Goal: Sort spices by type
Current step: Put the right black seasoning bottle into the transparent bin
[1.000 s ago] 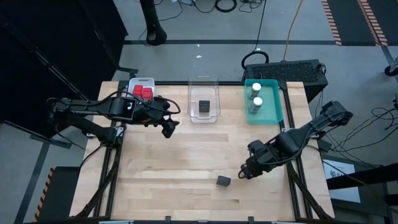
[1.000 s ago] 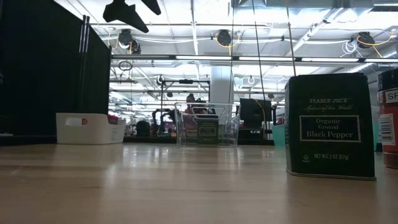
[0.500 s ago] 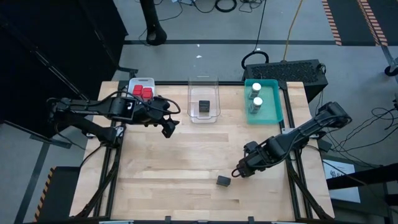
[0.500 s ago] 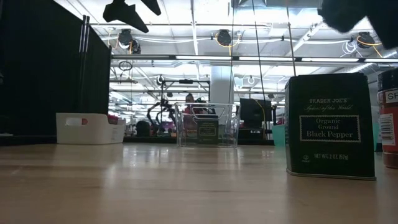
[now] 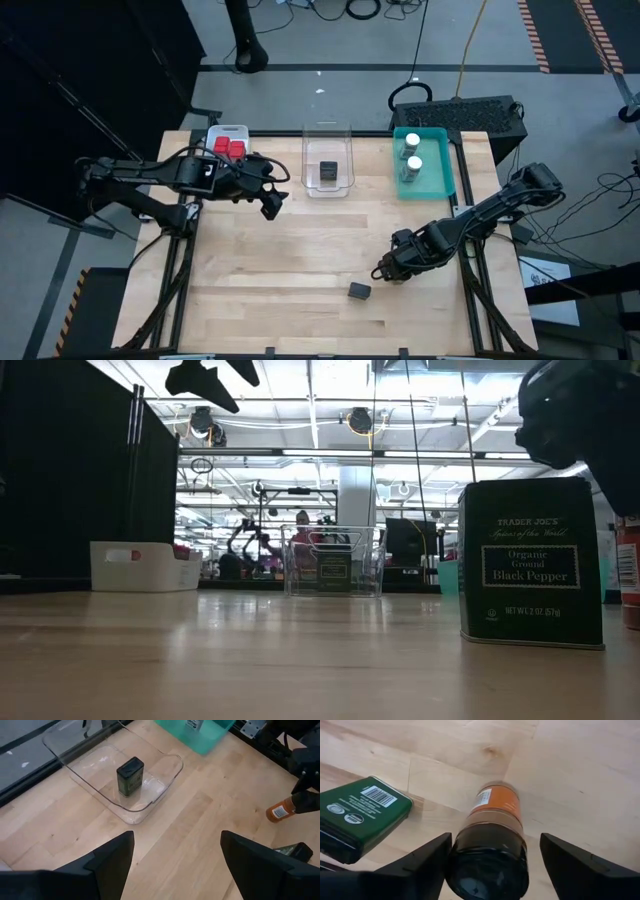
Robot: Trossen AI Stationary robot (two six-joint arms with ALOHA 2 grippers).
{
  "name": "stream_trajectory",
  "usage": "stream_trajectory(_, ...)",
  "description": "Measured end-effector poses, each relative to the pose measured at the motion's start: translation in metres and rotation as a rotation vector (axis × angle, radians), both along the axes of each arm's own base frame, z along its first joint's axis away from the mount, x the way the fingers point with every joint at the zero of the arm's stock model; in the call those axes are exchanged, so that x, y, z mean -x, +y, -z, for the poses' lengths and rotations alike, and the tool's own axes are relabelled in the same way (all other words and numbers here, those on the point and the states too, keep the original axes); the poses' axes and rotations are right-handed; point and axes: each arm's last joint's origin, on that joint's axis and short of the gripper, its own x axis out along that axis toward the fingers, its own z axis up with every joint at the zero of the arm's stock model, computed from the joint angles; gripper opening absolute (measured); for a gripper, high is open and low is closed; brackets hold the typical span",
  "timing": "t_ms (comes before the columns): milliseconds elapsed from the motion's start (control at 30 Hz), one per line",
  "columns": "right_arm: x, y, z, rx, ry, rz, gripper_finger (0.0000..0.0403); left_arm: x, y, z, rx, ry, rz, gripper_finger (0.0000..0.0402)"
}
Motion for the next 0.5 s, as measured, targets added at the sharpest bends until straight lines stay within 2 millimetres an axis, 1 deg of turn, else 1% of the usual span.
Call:
stream_trajectory(67, -0.0009, 0.0003, -0.0001, -0.001, -0.012, -0.004, 0.0263, 0.0001, 0.0003, -0.0001, -0.007, 0.000, -0.007, 0.0302)
stream_trajectory(233, -0.0028, 0.0013, -0.0010, -0.014, -0.032, 0.004, 0.0190, 0.0001, 0.0008, -0.0002, -0.019, -0.001, -0.018, 0.0302)
stream_trajectory(267, -0.0033, 0.0017, -0.0013, -0.020, -0.037, 0.004, 0.0183, 0.0001, 0.0008, -0.0003, -0.020, -0.002, -0.019, 0.0302)
stream_trajectory(433, -0.0040, 0.0009, -0.0036, -0.020, -0.061, 0.008, 0.0182, 0.0001, 0.0009, -0.0003, -0.023, -0.001, -0.017, 0.0302)
stream_trajectory(500, -0.0038, -0.0028, -0.0094, -0.005, -0.083, 0.009, 0.0182, -0.0005, 0.0006, -0.0007, -0.030, -0.001, 0.004, 0.0302)
